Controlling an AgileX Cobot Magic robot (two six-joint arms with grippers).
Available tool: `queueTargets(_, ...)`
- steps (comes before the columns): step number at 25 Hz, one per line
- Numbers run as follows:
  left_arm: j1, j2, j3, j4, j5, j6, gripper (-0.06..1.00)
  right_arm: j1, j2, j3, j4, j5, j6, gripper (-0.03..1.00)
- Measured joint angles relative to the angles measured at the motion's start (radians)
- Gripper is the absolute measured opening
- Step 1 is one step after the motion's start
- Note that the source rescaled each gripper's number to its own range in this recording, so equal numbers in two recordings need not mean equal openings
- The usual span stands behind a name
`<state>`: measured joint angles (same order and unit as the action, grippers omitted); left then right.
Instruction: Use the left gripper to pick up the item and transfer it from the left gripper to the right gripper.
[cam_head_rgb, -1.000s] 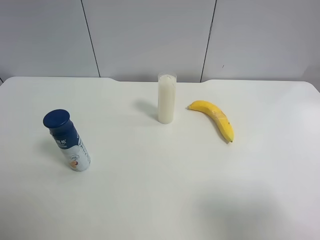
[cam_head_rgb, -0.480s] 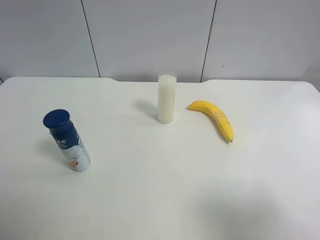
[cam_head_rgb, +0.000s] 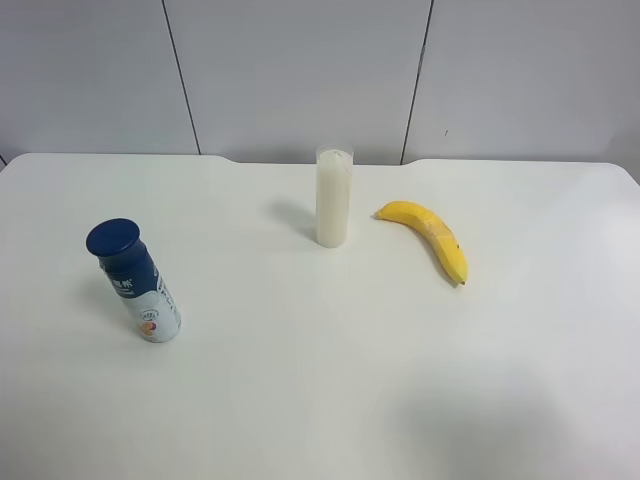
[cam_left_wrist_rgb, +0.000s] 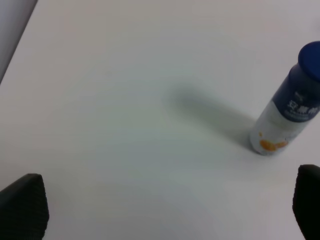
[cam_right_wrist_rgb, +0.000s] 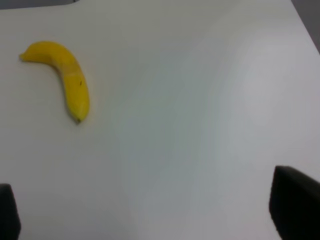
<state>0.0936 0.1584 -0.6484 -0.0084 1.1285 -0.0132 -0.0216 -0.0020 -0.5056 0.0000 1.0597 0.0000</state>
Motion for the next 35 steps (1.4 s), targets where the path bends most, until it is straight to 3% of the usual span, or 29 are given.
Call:
queueTargets(10, 0.000, 0.355, -0.241, 0.000, 0.083, 0.013, 1.00, 0.000, 0.000, 0.000, 0.000, 0.000, 0.000, 1.00)
queueTargets(13, -0.049, 0.458, -0.305, 0.008, 0.084, -0.004, 1.00, 0.000, 0.000, 0.000, 0.000, 0.000, 0.000, 1.00)
queueTargets(17, -0.101, 0.538, -0.331, 0.008, 0.088, -0.034, 1.00, 0.000, 0.000, 0.000, 0.000, 0.000, 0.000, 1.00)
queueTargets(30, -0.126, 0.720, -0.409, -0.064, 0.087, -0.081, 1.00, 0.000, 0.000, 0.000, 0.000, 0.000, 0.000, 1.00)
queueTargets(35, -0.180, 0.759, -0.410, -0.066, 0.087, -0.122, 1.00, 0.000, 0.000, 0.000, 0.000, 0.000, 0.000, 1.00)
